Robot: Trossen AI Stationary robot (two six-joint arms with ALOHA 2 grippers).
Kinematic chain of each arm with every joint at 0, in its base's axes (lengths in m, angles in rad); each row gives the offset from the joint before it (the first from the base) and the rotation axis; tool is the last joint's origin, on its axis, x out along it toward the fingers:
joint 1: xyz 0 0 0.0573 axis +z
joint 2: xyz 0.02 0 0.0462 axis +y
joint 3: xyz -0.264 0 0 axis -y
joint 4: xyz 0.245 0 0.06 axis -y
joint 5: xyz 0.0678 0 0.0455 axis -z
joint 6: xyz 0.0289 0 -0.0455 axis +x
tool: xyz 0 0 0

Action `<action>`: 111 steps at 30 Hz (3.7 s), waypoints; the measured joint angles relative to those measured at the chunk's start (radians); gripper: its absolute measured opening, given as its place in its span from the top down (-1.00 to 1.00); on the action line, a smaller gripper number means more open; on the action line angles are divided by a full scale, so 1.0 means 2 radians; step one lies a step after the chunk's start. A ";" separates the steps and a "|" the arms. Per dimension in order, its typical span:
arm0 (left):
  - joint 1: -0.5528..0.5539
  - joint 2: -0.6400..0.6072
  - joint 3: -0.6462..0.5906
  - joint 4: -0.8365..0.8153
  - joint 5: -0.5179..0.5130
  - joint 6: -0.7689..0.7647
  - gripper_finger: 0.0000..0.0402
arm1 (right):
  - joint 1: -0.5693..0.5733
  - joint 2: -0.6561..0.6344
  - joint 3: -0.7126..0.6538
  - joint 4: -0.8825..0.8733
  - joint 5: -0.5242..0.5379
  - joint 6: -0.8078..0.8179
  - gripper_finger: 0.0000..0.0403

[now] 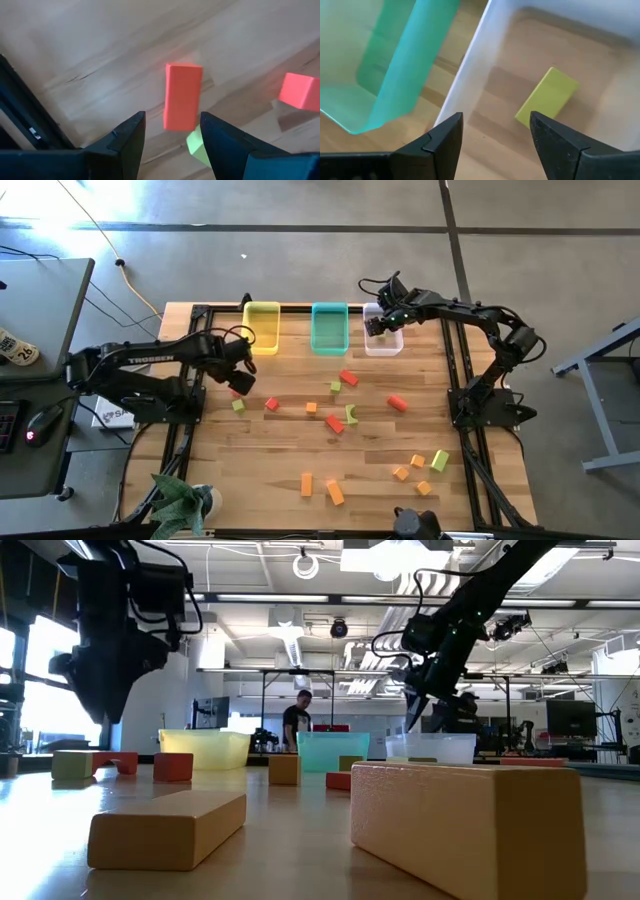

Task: Sort & place blocks by color
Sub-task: Put the orange block into the yellow bin, then put the yellow block into the green bin

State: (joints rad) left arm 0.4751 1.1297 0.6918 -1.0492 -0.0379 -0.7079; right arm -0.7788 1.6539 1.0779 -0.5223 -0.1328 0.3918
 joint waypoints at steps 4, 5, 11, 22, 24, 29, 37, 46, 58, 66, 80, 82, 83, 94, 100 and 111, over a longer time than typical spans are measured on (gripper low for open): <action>0.005 0.027 0.000 0.001 0.000 0.009 0.11 | 0.000 0.000 0.000 0.005 -0.012 0.000 -0.07; 0.005 0.034 0.000 0.001 0.000 0.016 0.11 | 0.000 0.000 0.000 0.008 -0.019 0.000 -0.07; 0.005 0.073 0.000 0.012 0.003 0.025 0.11 | 0.000 0.000 0.000 0.016 -0.029 0.009 -0.07; 0.005 0.086 0.000 0.044 0.028 0.033 0.11 | 0.000 0.000 0.000 0.017 -0.029 0.009 -0.07; 0.005 0.088 0.000 0.044 0.023 0.033 0.11 | 0.000 0.000 0.000 0.017 -0.029 0.009 -0.07; 0.005 0.113 0.000 0.048 0.021 0.041 0.11 | 0.000 0.000 0.000 0.017 -0.029 0.009 -0.07; 0.005 0.154 0.000 0.075 0.013 0.050 0.12 | 0.000 0.000 0.002 0.016 -0.029 0.009 -0.07; 0.005 0.156 0.001 0.074 0.013 0.086 0.50 | 0.000 0.000 0.067 -0.009 -0.027 -0.008 -0.07; 0.005 0.102 -0.001 0.096 0.015 0.104 0.50 | 0.015 0.000 0.198 -0.128 -0.011 -0.045 -0.07; 0.006 0.028 0.041 0.137 -0.007 0.112 0.50 | 0.057 0.000 0.220 -0.177 -0.011 -0.038 -0.07; 0.106 0.046 0.095 0.239 -0.046 0.208 0.50 | 0.161 0.000 0.220 -0.190 0.030 0.027 -0.07; 0.120 0.060 0.095 0.239 -0.047 0.208 0.49 | 0.175 0.000 0.220 -0.190 0.041 0.041 -0.07; 0.126 0.065 0.095 0.239 -0.047 0.208 0.46 | 0.182 0.000 0.220 -0.190 0.047 0.049 -0.07; 0.150 0.139 0.095 0.241 -0.053 0.216 0.39 | 0.265 0.000 0.220 -0.189 0.088 0.122 -0.07; 0.149 0.155 0.095 0.242 -0.052 0.216 0.35 | 0.313 0.000 0.220 -0.189 0.088 0.154 -0.07; 0.149 0.157 0.095 0.242 -0.048 0.216 0.10 | 0.373 0.000 0.220 -0.178 0.096 0.147 -0.07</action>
State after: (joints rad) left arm 0.7738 1.4429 0.8810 -0.5652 -0.1341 -0.2760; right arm -0.0336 1.6535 1.5173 -0.8777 0.0601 0.6866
